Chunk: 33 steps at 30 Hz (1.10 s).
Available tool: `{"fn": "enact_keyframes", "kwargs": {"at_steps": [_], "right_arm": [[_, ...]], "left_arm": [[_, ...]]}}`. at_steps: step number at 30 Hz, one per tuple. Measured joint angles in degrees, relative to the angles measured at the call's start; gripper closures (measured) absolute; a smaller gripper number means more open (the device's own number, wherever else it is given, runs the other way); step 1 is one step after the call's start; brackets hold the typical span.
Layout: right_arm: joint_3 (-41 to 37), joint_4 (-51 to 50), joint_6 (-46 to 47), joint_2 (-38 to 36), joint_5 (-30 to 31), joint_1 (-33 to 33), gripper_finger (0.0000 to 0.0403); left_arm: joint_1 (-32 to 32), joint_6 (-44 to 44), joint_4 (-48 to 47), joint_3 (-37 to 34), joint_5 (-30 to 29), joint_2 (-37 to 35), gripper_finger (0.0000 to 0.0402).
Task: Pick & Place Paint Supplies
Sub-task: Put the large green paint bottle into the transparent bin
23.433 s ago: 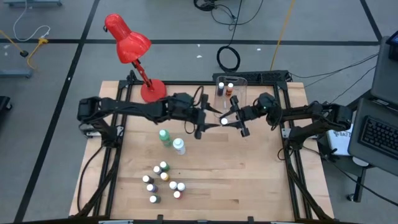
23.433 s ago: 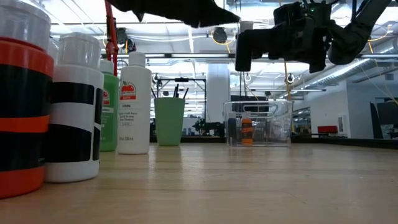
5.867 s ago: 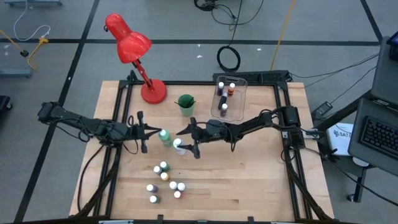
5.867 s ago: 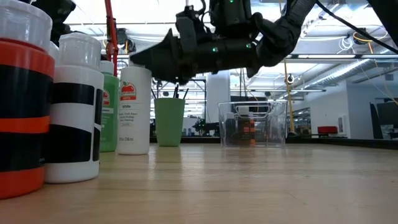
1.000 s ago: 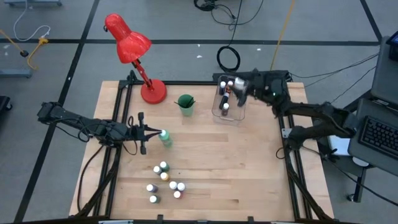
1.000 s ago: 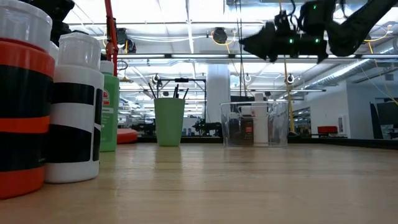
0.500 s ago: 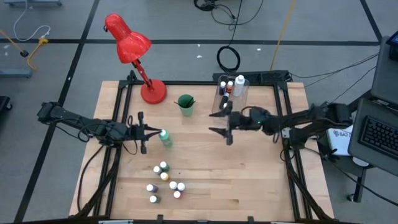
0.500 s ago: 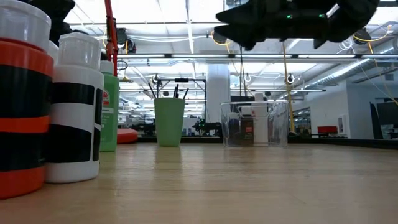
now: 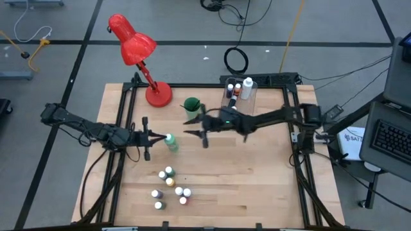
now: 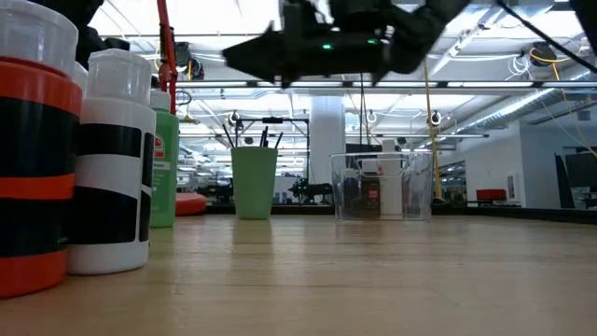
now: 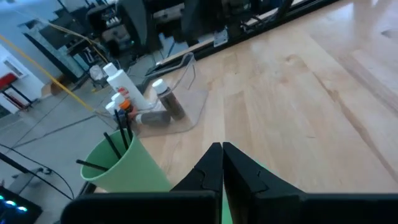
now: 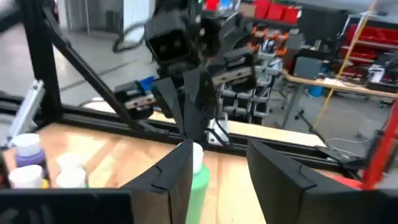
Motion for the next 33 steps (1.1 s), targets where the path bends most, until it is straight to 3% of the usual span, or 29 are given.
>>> {"fn": "enact_keyframes", "kwargs": {"at_steps": [4, 9, 16, 29, 33], "right_arm": [[9.7, -7.7, -2.7, 5.7, -3.9, 0.9, 0.0245], [16.3, -7.7, -1.3, 9.7, -7.6, 1.3, 0.0189], [19.3, -8.0, 3.4, 13.8, -7.3, 1.3, 0.0119], [24.8, -8.4, 6.4, 20.1, -3.7, 1.9, 0.0117], [25.0, -10.6, 6.4, 20.0, -3.7, 1.4, 0.0117]], "left_arm": [[-3.5, 0.8, 0.0, 0.0, -6.4, -0.8, 0.0395], [-7.4, 0.3, 0.0, 0.0, -14.8, -1.1, 0.0399], [-9.9, -0.2, 0.2, 0.0, -16.7, -1.0, 0.0383], [-10.1, -0.2, 0.6, 0.0, -17.0, -1.0, 0.0382], [-10.1, -0.2, 0.6, 0.0, -20.4, -1.0, 0.0382]]}}
